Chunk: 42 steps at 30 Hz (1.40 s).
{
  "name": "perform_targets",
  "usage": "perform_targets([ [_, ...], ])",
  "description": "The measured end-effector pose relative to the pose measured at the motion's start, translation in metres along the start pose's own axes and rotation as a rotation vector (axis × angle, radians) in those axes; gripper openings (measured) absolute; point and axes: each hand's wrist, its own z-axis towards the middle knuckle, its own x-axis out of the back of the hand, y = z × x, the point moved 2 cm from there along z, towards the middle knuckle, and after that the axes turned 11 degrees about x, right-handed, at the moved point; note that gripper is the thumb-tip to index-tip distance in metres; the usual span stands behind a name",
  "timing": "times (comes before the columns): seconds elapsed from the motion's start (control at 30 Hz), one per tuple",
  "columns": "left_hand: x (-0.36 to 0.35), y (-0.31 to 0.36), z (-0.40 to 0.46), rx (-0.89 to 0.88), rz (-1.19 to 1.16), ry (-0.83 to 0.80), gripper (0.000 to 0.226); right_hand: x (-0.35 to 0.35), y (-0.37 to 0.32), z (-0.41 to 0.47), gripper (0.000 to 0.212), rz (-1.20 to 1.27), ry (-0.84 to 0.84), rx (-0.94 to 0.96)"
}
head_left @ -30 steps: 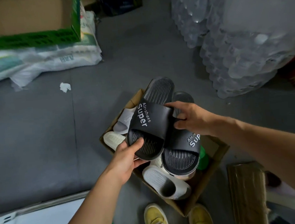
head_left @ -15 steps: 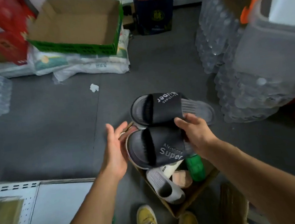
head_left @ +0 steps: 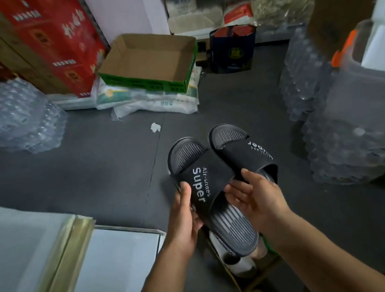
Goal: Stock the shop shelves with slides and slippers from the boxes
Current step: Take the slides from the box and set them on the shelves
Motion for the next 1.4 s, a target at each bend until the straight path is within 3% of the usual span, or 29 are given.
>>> perform_targets([
  [0.07,0.017,-0.001,-0.019,-0.007,0.018,-0.01,0.057,0.007,0.006,-0.026,0.015,-0.148,-0.038,0.015],
  [0.13,0.035,-0.007,-0.043,0.003,0.018,0.004,0.056,0.015,0.017,-0.053,0.022,-0.238,-0.045,0.046],
  [0.33,0.078,-0.023,-0.14,0.014,-0.028,0.01,0.06,0.016,0.042,-0.149,0.034,-0.255,-0.145,0.094],
  [0.93,0.136,-0.022,-0.387,-0.143,-0.136,-0.04,0.07,-0.025,0.029,-0.392,0.015,-0.573,-0.495,0.166],
  [1.23,0.145,-0.02,-0.45,-0.333,-0.217,-0.033,0.056,-0.057,0.032,-0.428,0.015,-0.672,-0.578,0.232],
  [1.4,0.149,-0.029,-0.453,-0.393,-0.238,0.042,0.05,-0.078,0.046,-0.411,0.008,-0.588,-0.551,0.091],
])
